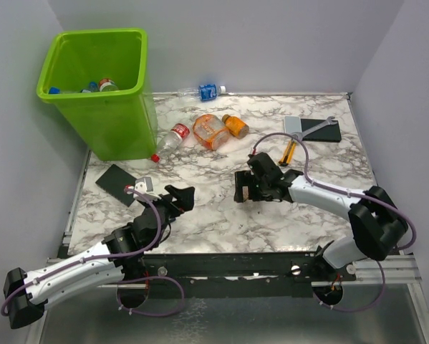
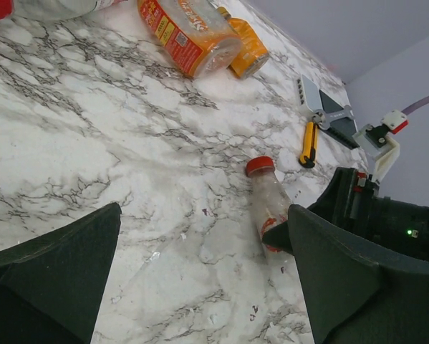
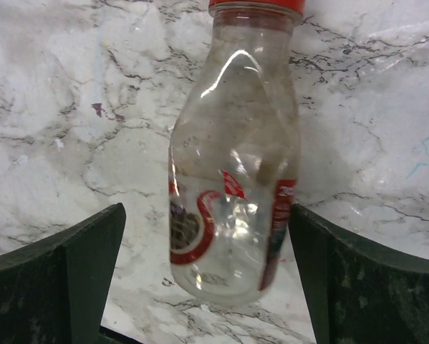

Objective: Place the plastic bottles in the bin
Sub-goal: Pick up the plastic bottle at the center of the board.

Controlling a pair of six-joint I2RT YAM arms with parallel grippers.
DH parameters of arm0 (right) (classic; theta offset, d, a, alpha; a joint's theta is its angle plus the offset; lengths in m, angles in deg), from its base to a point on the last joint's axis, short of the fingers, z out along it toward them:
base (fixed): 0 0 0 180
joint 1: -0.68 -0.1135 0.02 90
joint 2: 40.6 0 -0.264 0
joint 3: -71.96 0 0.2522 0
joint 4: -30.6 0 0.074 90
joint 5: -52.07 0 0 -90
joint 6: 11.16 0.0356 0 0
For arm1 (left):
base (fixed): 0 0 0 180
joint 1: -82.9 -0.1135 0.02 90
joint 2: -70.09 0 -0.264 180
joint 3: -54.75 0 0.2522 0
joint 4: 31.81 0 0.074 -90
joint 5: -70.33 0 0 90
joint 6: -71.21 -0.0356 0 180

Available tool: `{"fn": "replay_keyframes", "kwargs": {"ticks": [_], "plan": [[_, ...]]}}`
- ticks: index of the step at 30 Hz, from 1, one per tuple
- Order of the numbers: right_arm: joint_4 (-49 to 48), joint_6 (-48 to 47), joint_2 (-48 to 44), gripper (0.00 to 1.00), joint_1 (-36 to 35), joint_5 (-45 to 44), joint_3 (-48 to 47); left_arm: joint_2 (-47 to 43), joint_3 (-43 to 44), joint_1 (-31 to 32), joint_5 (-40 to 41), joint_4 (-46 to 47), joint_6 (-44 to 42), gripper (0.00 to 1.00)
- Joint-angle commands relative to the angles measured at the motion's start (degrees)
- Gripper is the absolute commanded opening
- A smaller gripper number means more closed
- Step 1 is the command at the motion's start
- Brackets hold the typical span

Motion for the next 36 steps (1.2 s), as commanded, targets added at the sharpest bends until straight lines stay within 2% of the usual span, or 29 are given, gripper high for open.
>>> {"fn": "replay_keyframes", "kwargs": {"ticks": [1, 8, 17, 20, 22, 26, 29, 32, 36], "plan": [[0.2, 2.2, 4.5, 0.97, 0.0, 0.7, -1.2, 0.1, -0.3, -0.1, 2.5, -2.0, -1.3, 0.99], [0.7, 2.8, 5.5, 0.79, 0.0, -1.3, 1.2, 2.7, -0.1, -0.1, 2.1, -1.7, -0.4, 0.99], [0.2, 1.4, 2.6, 0.41, 0.0, -2.6, 3.3, 7.5, 1.5, -0.2, 2.0, 0.7, 0.3, 0.99], [-4.7, -1.3, -6.2, 0.34, -0.1, -1.3, 6.2, 9.5, 3.9, -0.2, 1.3, 2.8, -2.9, 0.99], [-10.5, -4.6, -16.7, 0.33, -0.3, 0.8, 9.3, 12.6, 7.8, -0.2, 1.4, 3.1, -6.0, 0.99], [-27.9, -11.4, -36.1, 0.33, -0.5, 6.7, 19.5, 22.1, 19.2, -0.4, 5.7, 0.9, -7.8, 0.99], [-34.9, -15.7, -42.8, 0.33, -0.6, 9.8, 23.9, 28.6, 29.2, -0.6, -3.6, 3.0, -15.7, 0.99], [-38.1, -16.4, -45.9, 0.32, -0.5, 11.0, 25.8, 32.2, 35.9, -0.9, -13.4, 7.6, -17.2, 0.99], [-41.8, -15.3, -48.8, 0.32, -0.5, 13.1, 28.2, 32.8, 34.4, -1.5, -28.9, 26.1, -19.1, 0.99]]}}
